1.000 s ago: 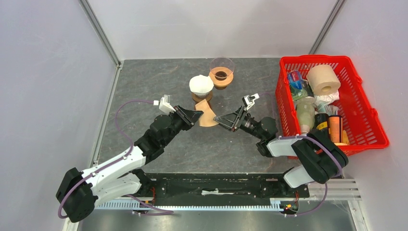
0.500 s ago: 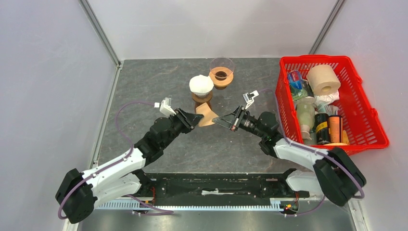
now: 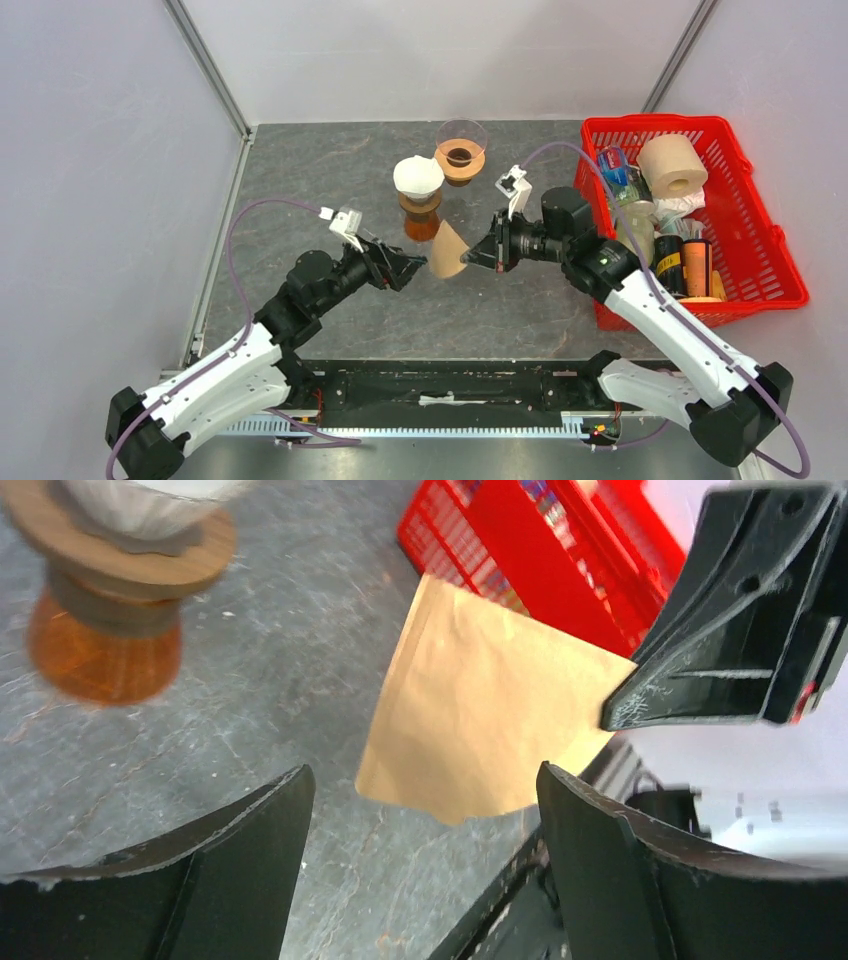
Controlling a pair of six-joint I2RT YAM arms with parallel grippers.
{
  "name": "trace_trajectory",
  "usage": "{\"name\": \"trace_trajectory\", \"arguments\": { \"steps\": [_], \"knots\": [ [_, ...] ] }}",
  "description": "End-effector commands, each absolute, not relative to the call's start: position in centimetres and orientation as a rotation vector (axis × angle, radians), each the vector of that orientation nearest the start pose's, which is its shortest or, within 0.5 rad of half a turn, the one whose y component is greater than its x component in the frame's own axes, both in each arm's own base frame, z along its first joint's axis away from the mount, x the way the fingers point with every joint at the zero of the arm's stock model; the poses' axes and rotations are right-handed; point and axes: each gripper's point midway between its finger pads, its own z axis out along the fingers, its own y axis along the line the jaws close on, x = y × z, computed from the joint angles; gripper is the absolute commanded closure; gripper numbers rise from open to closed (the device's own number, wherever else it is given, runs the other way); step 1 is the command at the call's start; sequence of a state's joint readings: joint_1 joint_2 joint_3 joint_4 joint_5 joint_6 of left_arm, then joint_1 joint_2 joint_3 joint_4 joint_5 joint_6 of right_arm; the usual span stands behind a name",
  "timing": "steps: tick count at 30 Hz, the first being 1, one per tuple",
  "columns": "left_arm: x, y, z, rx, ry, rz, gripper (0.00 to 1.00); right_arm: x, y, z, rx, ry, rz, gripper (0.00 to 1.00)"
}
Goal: Place the coffee filter in the dripper
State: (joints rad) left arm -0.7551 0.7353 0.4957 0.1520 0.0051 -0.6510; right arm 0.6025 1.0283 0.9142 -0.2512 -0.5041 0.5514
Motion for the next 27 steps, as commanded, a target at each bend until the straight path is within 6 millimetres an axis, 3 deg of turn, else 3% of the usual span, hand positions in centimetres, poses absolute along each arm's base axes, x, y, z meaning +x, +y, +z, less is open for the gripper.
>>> {"name": "trace_trajectory", "arguments": {
  "steps": [1, 4, 10, 14, 19, 22, 25, 27],
  "knots": [
    [17.6, -27.0, 24.5, 0.574, 1.618, -1.207, 0.11, 12.8, 24.0, 23.2, -0.871, 2.267, 1.267, 1.0],
    [14.6, -28.7, 24.1, 0.842, 1.528, -1.344, 0.11, 11.2, 23.2, 22.6, -1.027, 2.248, 1.267, 1.0],
    [14.1, -29.9, 23.2, 1.112, 1.435, -1.321, 0.1, 11.0, 23.4, 23.0, -1.188, 2.157, 1.277, 1.0],
    [12.3, -31.1, 23.5, 1.308, 1.344, -1.472, 0.1, 10.4, 23.7, 22.7, -1.275, 2.152, 1.31, 1.0],
    [11.4, -31.9, 22.0, 1.443, 1.361, -1.631, 0.1, 9.6, 23.9, 23.0, -1.352, 2.09, 1.333, 1.0],
    [10.4, -31.7, 21.6, 1.493, 1.356, -1.734, 0.1, 11.0, 23.9, 22.9, -1.297, 2.118, 1.237, 1.0],
    [10.5, -31.6, 21.2, 1.469, 1.389, -1.695, 0.1, 11.7, 24.2, 23.5, -1.297, 2.087, 1.215, 1.0],
    [10.3, -31.4, 21.3, 1.464, 1.39, -1.68, 0.15, 12.2, 24.7, 23.9, -1.284, 2.063, 1.21, 1.0]
  ]
}}
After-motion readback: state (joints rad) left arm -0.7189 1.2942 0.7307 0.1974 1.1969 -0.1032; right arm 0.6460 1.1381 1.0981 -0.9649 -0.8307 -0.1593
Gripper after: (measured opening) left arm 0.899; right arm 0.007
